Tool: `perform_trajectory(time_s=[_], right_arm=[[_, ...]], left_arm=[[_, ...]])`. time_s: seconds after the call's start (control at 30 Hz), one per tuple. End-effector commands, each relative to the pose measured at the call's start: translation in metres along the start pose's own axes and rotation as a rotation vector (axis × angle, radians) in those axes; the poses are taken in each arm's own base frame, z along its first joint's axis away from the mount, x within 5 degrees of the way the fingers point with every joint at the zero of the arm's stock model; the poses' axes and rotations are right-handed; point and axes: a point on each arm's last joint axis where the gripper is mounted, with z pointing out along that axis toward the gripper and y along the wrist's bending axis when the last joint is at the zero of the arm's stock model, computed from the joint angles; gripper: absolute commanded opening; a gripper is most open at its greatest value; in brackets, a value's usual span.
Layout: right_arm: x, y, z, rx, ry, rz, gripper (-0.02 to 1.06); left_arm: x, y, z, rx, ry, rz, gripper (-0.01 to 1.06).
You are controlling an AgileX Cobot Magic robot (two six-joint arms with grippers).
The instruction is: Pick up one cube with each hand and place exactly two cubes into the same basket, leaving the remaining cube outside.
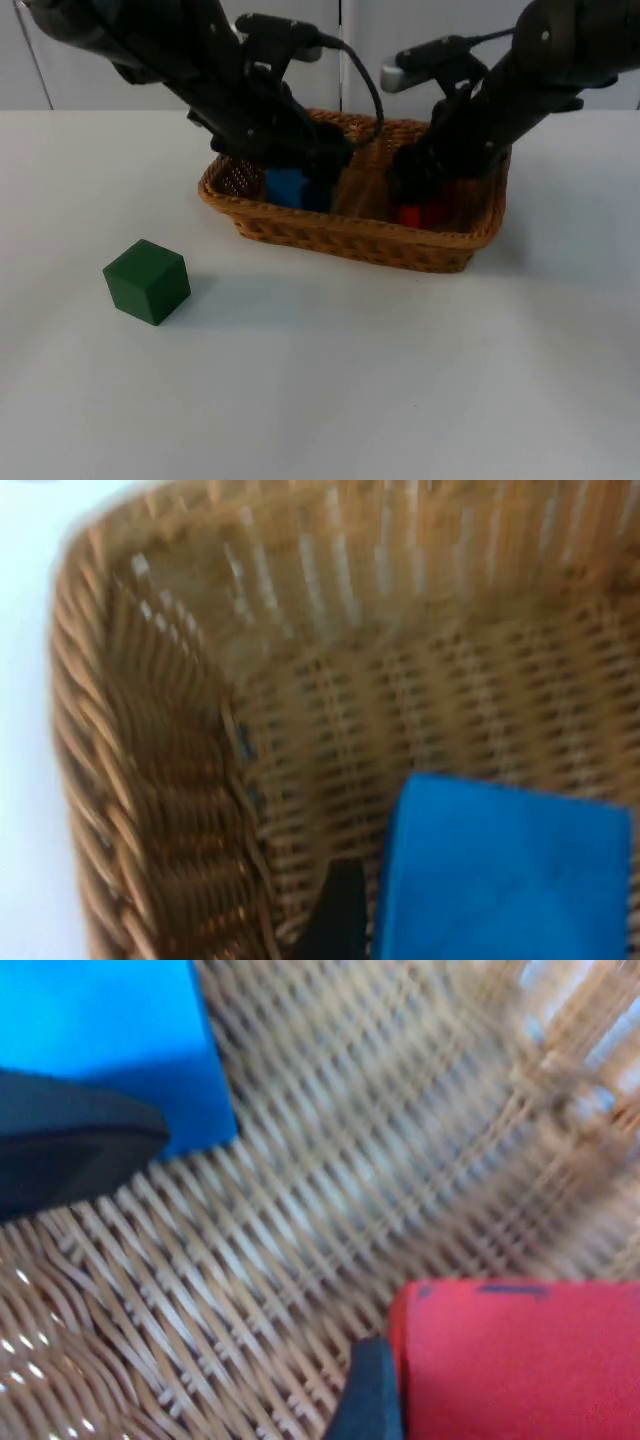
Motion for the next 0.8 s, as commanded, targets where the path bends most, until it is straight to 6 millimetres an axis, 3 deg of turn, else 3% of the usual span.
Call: perform_trajectory(time_s=[0.0,0.3,0.5,0.77], right_arm=[[-0.016,-0.003,-0.023,0.020,-0.049,-0.021,0.65],[-0.048,-0.005,-0.095,0.049,-0.127,-0.072,0.65],[-0.058,-0.003,-0.129,0.049,-0.157,-0.055,0.65],[-0.063,-0.001,-0.158,0.043,-0.167,-0.039,0.65]], left_arm=[[-0.013,-0.002,-0.014,0.003,-0.043,-0.009,0.78],[-0.035,-0.007,-0.056,0.025,-0.076,0.004,0.78],[-0.048,-0.010,-0.084,0.033,-0.101,0.018,0.78],[-0.055,-0.013,-0.109,0.049,-0.109,0.025,0.78]])
